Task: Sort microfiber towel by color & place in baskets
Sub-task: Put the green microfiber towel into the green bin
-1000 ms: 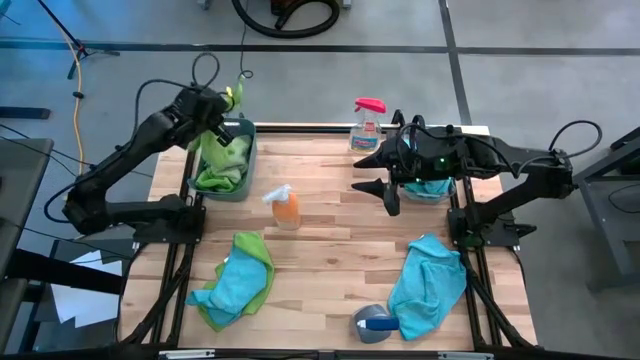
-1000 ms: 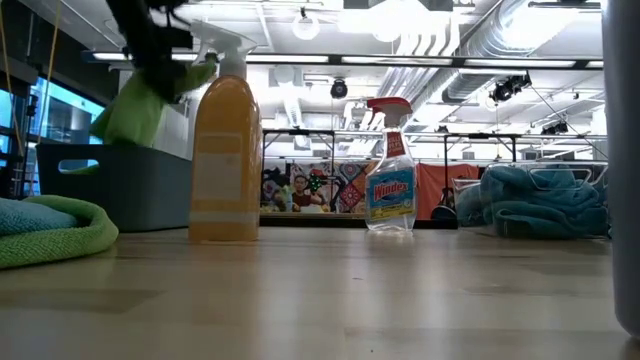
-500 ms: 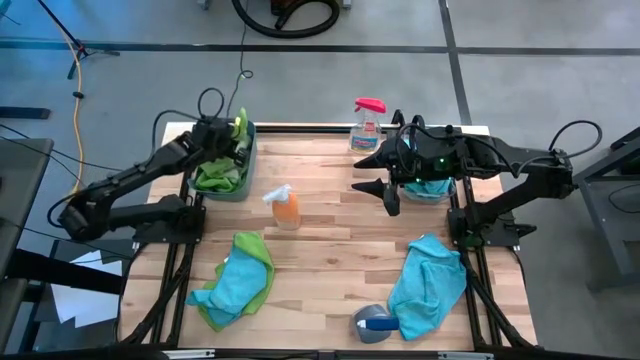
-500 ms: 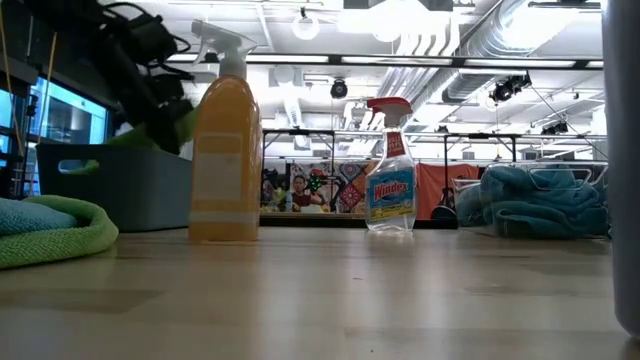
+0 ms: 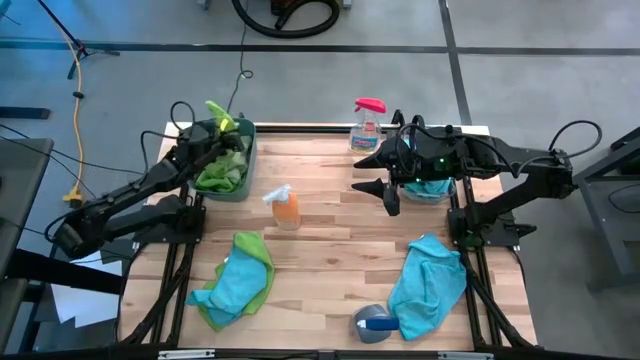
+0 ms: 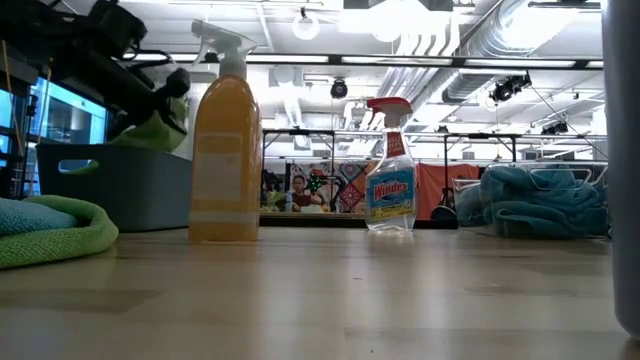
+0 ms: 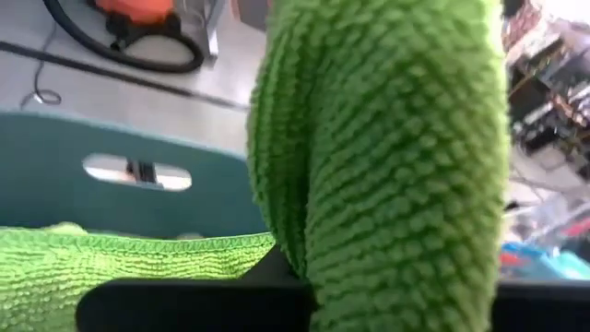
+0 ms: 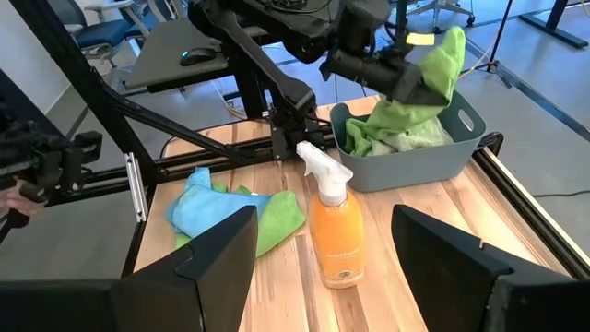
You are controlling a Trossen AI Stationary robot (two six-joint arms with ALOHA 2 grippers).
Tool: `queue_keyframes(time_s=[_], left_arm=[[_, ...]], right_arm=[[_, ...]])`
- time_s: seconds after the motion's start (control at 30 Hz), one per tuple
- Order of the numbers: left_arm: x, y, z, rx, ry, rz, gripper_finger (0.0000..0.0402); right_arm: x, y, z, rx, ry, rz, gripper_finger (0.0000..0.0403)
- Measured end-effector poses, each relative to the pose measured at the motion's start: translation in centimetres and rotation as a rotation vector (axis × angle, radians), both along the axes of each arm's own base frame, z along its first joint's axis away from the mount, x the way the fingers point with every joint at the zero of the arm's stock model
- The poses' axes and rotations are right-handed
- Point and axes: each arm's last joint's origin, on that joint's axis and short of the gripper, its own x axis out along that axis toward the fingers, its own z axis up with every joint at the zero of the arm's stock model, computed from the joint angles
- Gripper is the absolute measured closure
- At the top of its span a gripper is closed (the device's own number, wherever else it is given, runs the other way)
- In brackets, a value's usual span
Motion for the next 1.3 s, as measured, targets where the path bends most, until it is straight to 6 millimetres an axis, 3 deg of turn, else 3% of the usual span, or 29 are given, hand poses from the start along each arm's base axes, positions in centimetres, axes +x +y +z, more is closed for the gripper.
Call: queue_keyframes(time_s=[0.17,0.43,0.7,0.97,1.17,1.3], left_arm=[[-0.7,-0.4,0.5,0.035,0.023,0.003,0.0401],[-1.4,-0.9,-2.0,-0.129,0.273,0.044,0.0401],[-0.8,-0.2,-3.7,-0.232,0.344,0.022,0.0401],[0.0,-0.2,-6.1,-0.357,0.539,-0.113,0.0401],[0.3,-0.3,-6.4,-0.362,0.561,-0.179,0.04],[0.3,-0.4,-6.4,-0.372,0.569,-0.183,0.0377]], right_arm=[[0.0,0.0,0.0,0.0,0.001,0.0,0.0155],[0.0,0.0,0.0,0.0,0.001,-0.001,0.0155],[0.0,0.0,0.0,-0.001,0.001,-0.001,0.0155],[0.0,0.1,0.0,0.019,0.0,-0.006,0.0155],[0.2,0.1,-0.2,0.018,0.006,-0.004,0.0155],[0.7,0.1,-0.5,0.017,0.02,-0.003,0.0155]])
